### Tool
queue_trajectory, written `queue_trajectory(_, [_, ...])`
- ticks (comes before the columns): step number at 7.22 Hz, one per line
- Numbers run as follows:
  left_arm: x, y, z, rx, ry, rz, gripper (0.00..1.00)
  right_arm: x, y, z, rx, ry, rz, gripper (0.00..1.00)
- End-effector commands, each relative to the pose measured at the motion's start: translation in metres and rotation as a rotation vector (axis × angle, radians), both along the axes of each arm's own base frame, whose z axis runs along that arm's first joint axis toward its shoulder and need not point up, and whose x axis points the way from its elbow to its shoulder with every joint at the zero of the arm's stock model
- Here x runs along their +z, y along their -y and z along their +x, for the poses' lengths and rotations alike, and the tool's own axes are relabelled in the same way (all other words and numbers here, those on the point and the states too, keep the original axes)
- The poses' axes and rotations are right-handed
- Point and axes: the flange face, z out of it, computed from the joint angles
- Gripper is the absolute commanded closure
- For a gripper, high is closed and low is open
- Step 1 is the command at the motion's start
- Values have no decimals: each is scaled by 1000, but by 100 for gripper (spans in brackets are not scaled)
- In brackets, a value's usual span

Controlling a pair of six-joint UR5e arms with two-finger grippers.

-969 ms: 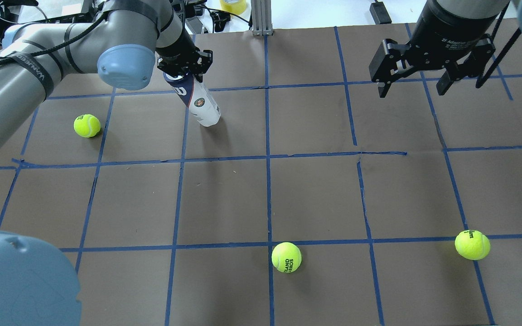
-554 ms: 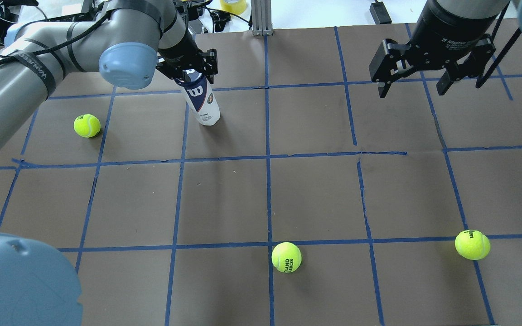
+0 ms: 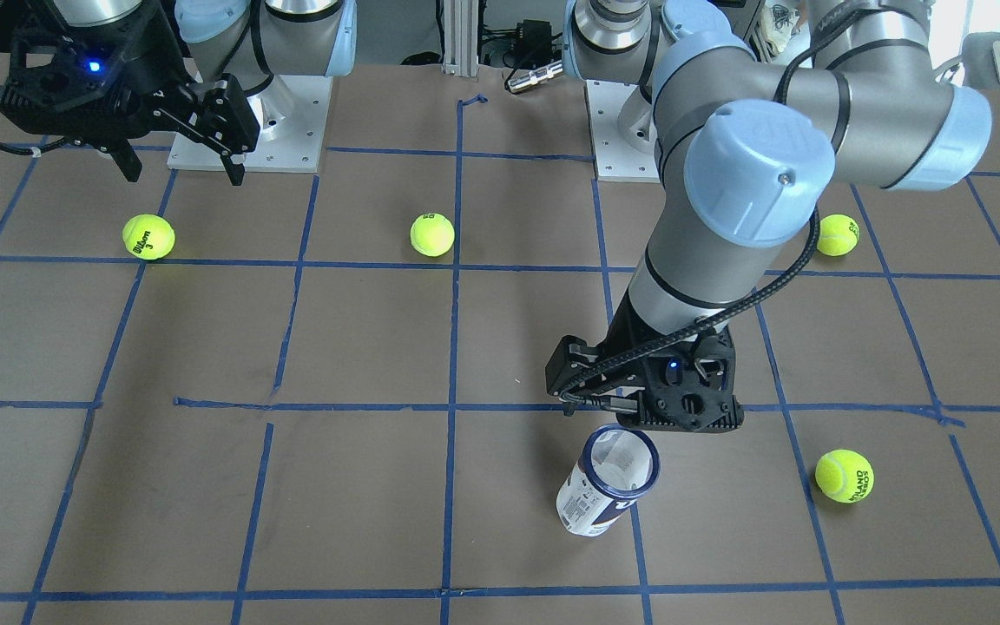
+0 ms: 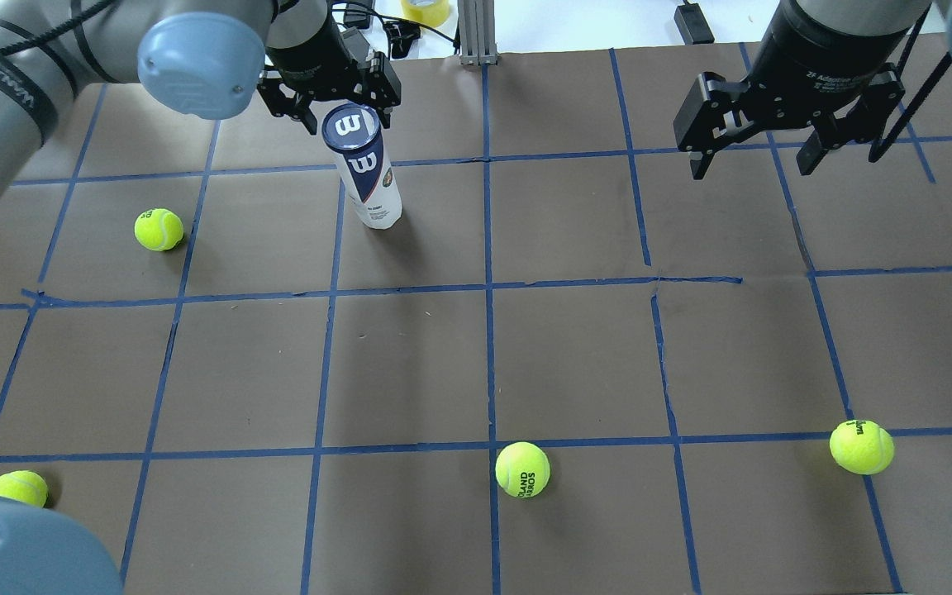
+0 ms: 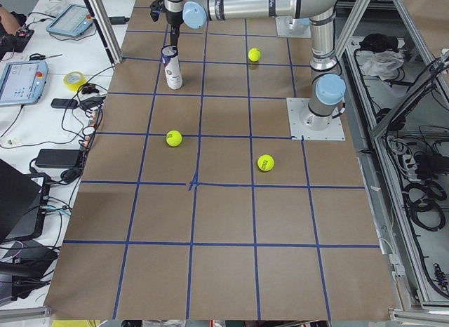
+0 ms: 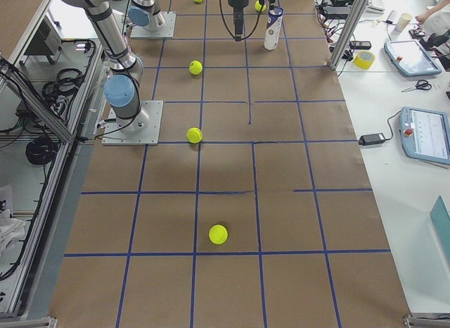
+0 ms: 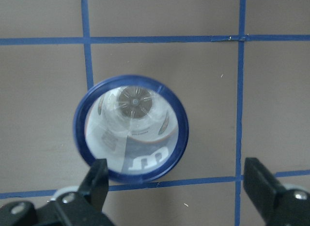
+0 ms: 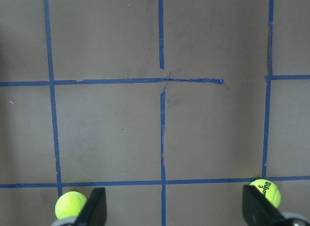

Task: Lift up tennis ball bucket
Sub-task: 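Open the left gripper and raise it away from the can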

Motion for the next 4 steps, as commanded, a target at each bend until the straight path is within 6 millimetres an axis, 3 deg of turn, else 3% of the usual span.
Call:
queue_trajectory(1, [33,-11,28,11,17,11,0,0,0,0,0,0,-1,0])
queue_trajectory(3, [49,-30,63,-50,40,38,0,0,0,0,2,0,-2,0])
queue_trajectory(4, [40,-45,84,-17,33,69,0,0,0,0,2,0,-1,0])
